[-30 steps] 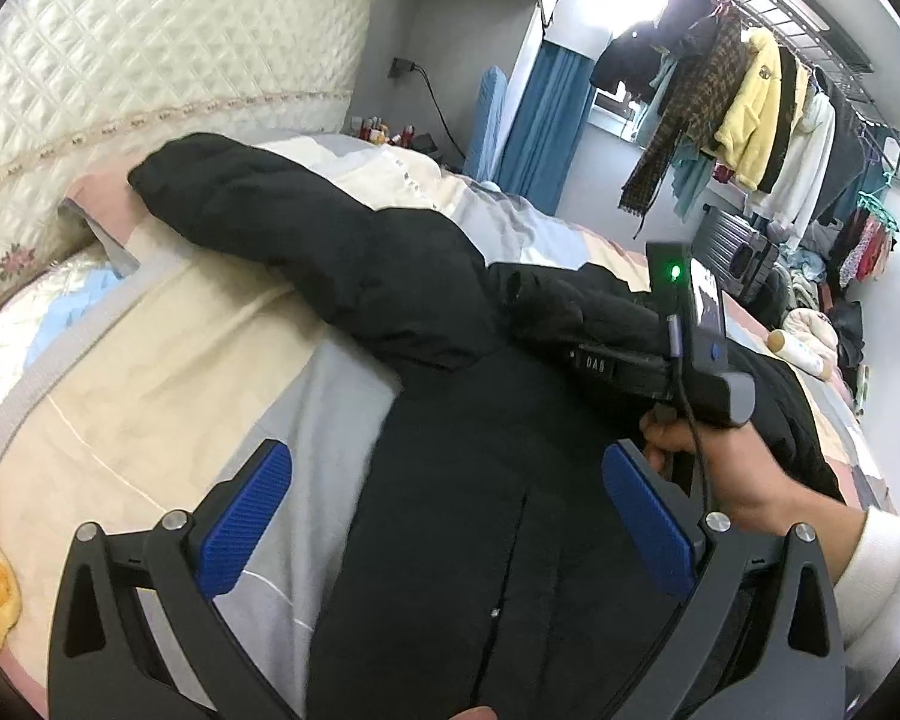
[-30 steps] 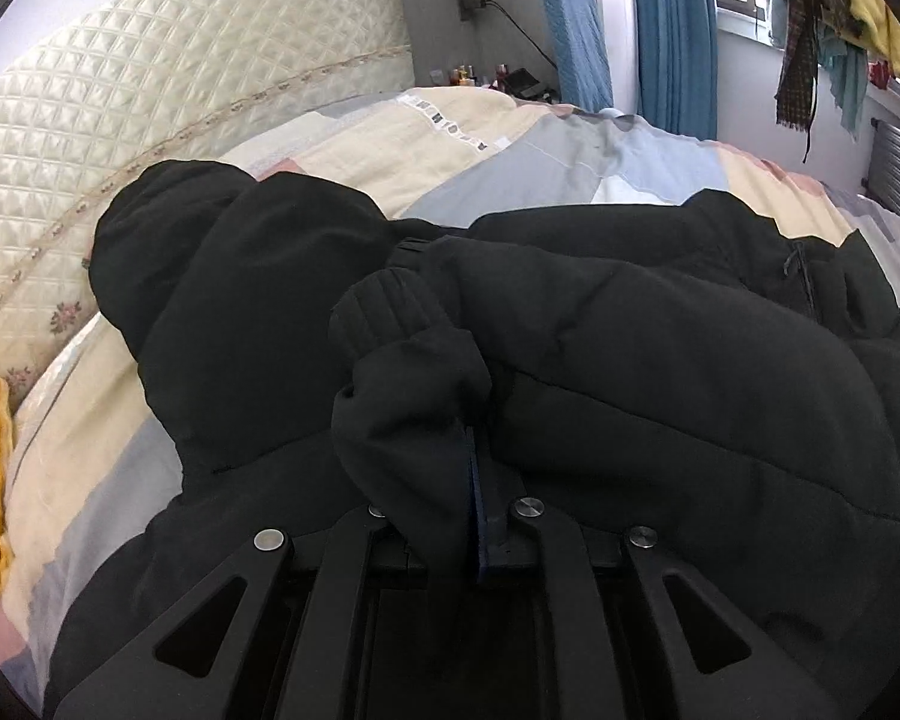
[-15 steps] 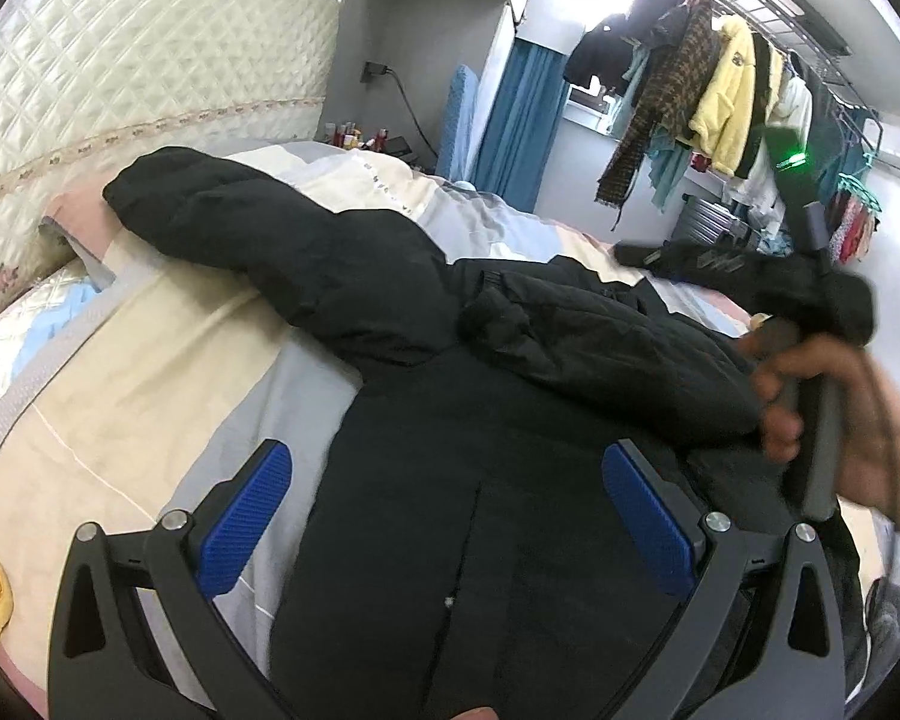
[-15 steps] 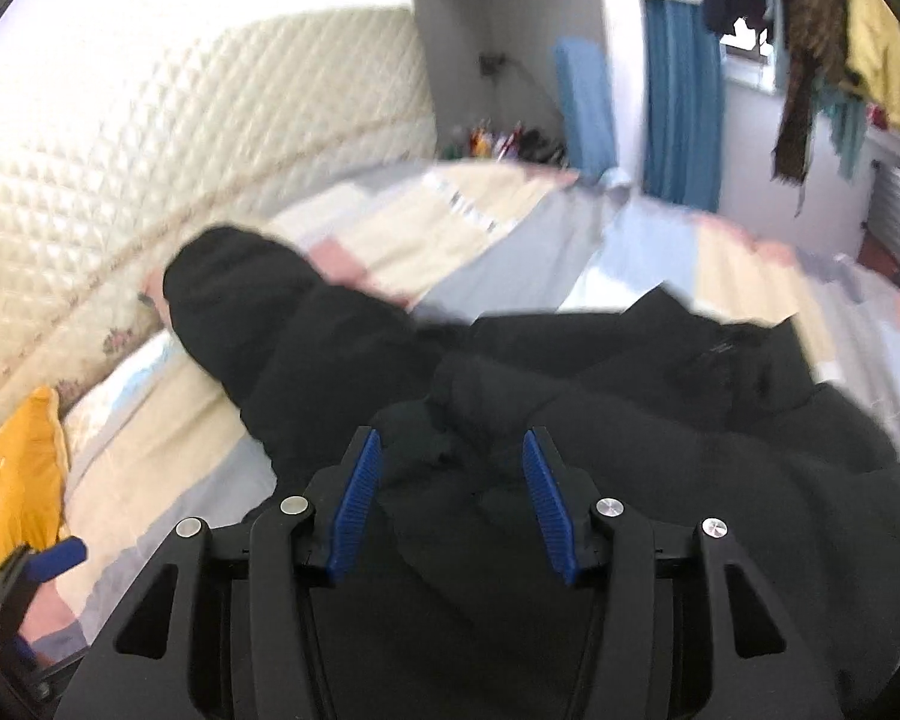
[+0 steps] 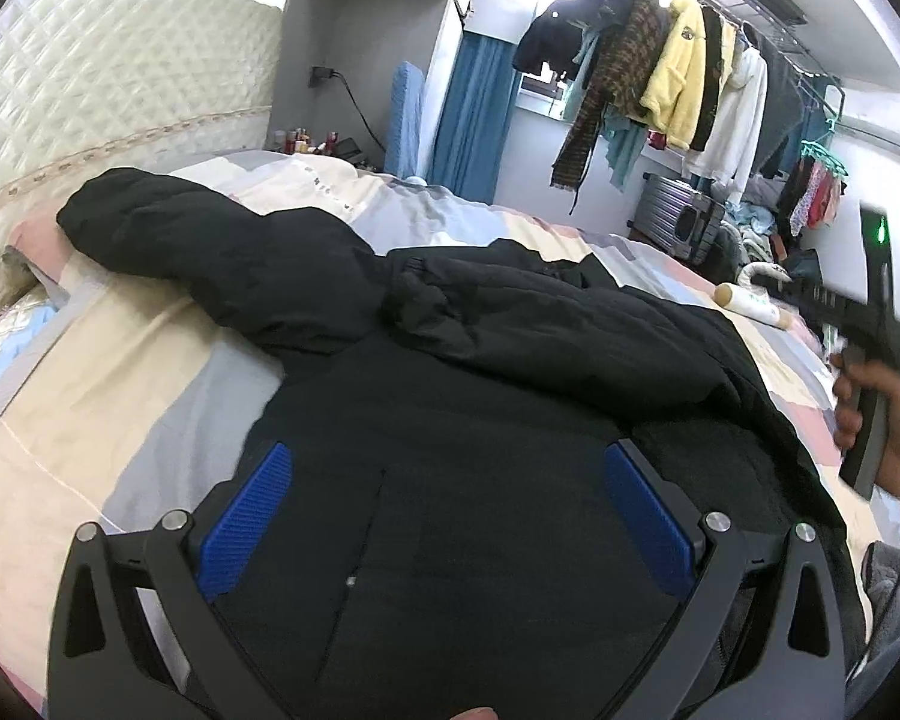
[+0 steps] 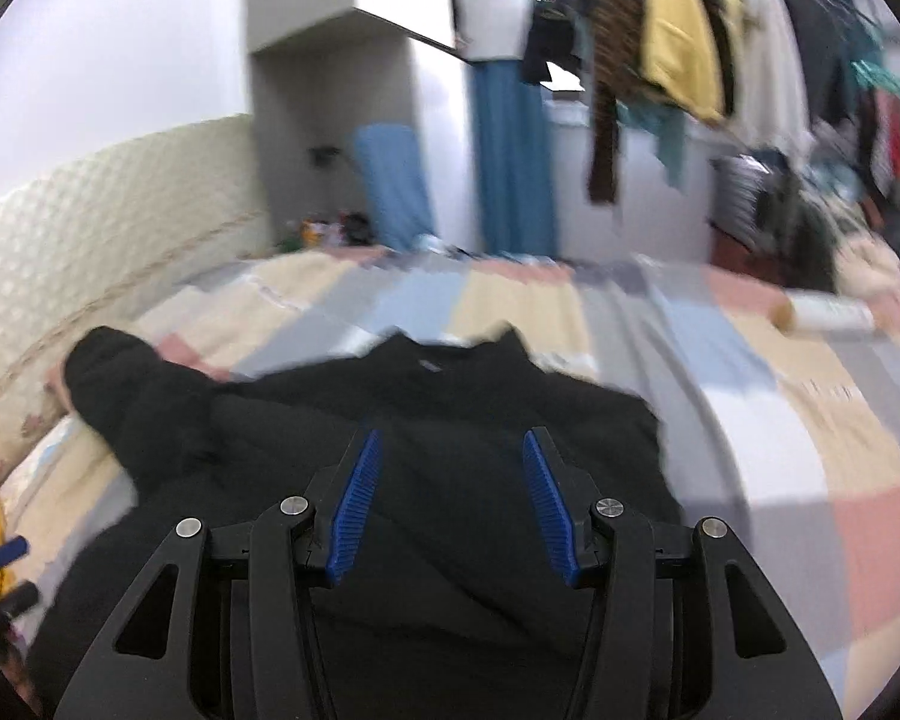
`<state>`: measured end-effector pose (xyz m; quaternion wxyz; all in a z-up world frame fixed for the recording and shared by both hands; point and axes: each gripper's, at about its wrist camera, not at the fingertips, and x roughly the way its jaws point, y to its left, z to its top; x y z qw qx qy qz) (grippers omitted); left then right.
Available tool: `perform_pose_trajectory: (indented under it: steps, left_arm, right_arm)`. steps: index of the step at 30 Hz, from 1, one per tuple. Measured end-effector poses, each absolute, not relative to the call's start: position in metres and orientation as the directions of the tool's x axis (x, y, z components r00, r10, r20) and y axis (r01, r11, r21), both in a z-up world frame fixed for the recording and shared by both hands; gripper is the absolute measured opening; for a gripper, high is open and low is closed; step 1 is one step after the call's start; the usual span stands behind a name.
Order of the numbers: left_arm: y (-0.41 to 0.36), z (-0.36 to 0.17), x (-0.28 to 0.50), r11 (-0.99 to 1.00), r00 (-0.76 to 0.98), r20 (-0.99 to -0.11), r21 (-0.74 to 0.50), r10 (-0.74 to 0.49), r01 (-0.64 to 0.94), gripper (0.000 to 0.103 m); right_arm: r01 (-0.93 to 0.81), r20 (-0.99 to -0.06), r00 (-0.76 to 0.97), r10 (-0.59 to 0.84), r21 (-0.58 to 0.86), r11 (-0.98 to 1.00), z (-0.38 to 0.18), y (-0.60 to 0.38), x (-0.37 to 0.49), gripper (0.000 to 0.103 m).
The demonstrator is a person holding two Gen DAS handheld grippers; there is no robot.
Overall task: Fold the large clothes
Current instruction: 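Lower the sleeve onto the jacket front and open the right tool, then withdraw the right tool and move the left tool to the other sleeve cuff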
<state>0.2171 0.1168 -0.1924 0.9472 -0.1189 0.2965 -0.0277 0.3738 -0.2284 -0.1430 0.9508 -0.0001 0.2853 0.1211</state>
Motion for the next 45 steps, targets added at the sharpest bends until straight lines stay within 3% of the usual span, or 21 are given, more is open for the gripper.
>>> perform_pose_trajectory:
  steps: [7, 12, 15, 17, 21, 24, 26, 29, 34, 45]
  left_arm:
    - [0.102, -0.195, 0.219, 0.972, 0.822, -0.554, -0.235, -0.130, -0.005, 0.103]
    - [0.091, -0.200, 0.222, 0.978, 0.813, -0.568, -0.209, -0.129, 0.009, 0.103]
    - [0.090, -0.202, 0.223, 0.979, 0.808, -0.576, -0.204, -0.127, 0.008, 0.103]
    - [0.091, -0.203, 0.224, 0.977, 0.804, -0.580, -0.214, -0.128, 0.001, 0.103]
    - [0.093, -0.204, 0.223, 0.975, 0.806, -0.579, -0.223, -0.122, -0.013, 0.103]
    - [0.090, -0.204, 0.222, 0.977, 0.810, -0.577, -0.210, -0.108, -0.019, 0.103]
    - [0.089, -0.204, 0.222, 0.978, 0.809, -0.579, -0.208, -0.103, -0.024, 0.103]
    - [0.089, -0.202, 0.219, 0.978, 0.814, -0.571, -0.208, -0.105, -0.020, 0.103]
    - [0.086, -0.199, 0.217, 0.978, 0.816, -0.568, -0.209, -0.107, -0.017, 0.103]
    - [0.073, -0.175, 0.194, 0.982, 0.821, -0.563, -0.187, -0.098, -0.012, 0.103]
  right_arm:
    - [-0.116, -0.633, 0.754, 0.177, 0.137, 0.984, -0.208, -0.291, 0.371, 0.048]
    - [-0.130, -0.681, 0.707, 0.191, 0.140, 0.982, -0.231, -0.303, 0.370, 0.049]
    - [-0.168, -0.707, 0.678, 0.199, 0.114, 0.979, -0.237, -0.296, 0.369, 0.051]
    - [-0.181, -0.707, 0.680, 0.194, 0.095, 0.979, -0.239, -0.292, 0.366, 0.059]
    - [-0.221, -0.704, 0.697, 0.136, -0.030, 0.975, -0.248, -0.273, 0.368, 0.064]
    - [-0.208, -0.667, 0.740, 0.087, -0.104, 0.973, -0.249, -0.267, 0.369, 0.055]
    - [-0.162, -0.619, 0.781, 0.083, -0.072, 0.984, -0.239, -0.274, 0.370, 0.034]
    - [-0.094, -0.574, 0.815, 0.079, 0.004, 0.996, -0.226, -0.290, 0.372, 0.023]
    - [-0.001, -0.593, 0.805, 0.029, 0.047, 0.999, -0.233, -0.310, 0.384, 0.022]
    - [-0.061, -0.620, 0.775, 0.120, 0.115, 0.991, -0.197, -0.299, 0.346, 0.025]
